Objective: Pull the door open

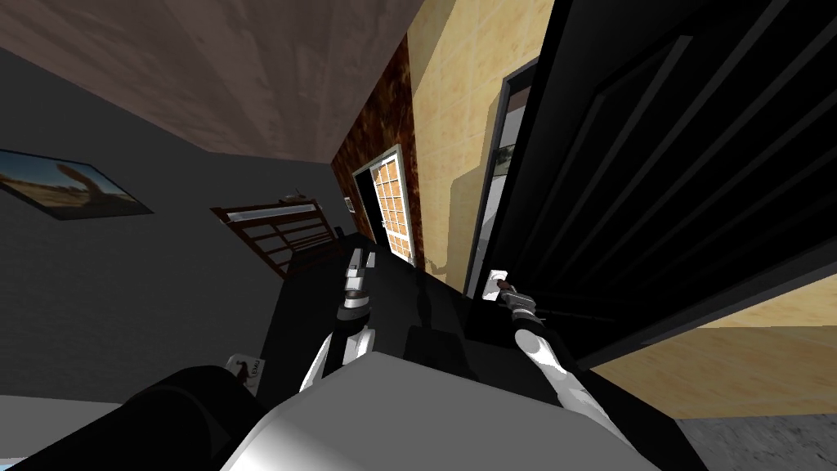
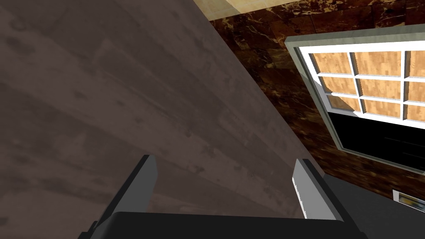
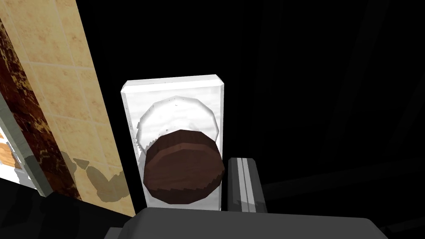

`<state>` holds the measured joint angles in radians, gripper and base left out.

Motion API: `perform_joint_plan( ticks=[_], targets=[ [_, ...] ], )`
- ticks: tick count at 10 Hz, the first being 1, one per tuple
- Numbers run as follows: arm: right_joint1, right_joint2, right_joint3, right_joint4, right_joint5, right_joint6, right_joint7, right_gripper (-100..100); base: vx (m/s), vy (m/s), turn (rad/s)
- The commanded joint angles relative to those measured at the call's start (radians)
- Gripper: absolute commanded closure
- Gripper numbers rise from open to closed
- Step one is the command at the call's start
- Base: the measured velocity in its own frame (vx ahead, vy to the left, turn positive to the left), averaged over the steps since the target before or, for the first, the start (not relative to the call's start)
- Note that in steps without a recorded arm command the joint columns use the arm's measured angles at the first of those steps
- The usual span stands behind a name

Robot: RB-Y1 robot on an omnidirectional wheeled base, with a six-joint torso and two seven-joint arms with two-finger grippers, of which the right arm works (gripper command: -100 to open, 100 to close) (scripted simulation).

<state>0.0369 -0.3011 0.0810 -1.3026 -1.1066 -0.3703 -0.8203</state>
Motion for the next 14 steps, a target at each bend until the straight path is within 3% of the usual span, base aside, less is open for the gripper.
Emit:
perform_joint_plan(
  ticks=[1, 14],
  targets=[
    [0.004, -0.004, 0.024, -0.009, 0.007, -0.010, -0.010, -100, -0.128, -0.074, 0.124],
    [0.021, -0.024, 0.136, -0.050, 0.043, -0.057, -0.056, -100, -0.105, -0.059, 0.075]
  ],
)
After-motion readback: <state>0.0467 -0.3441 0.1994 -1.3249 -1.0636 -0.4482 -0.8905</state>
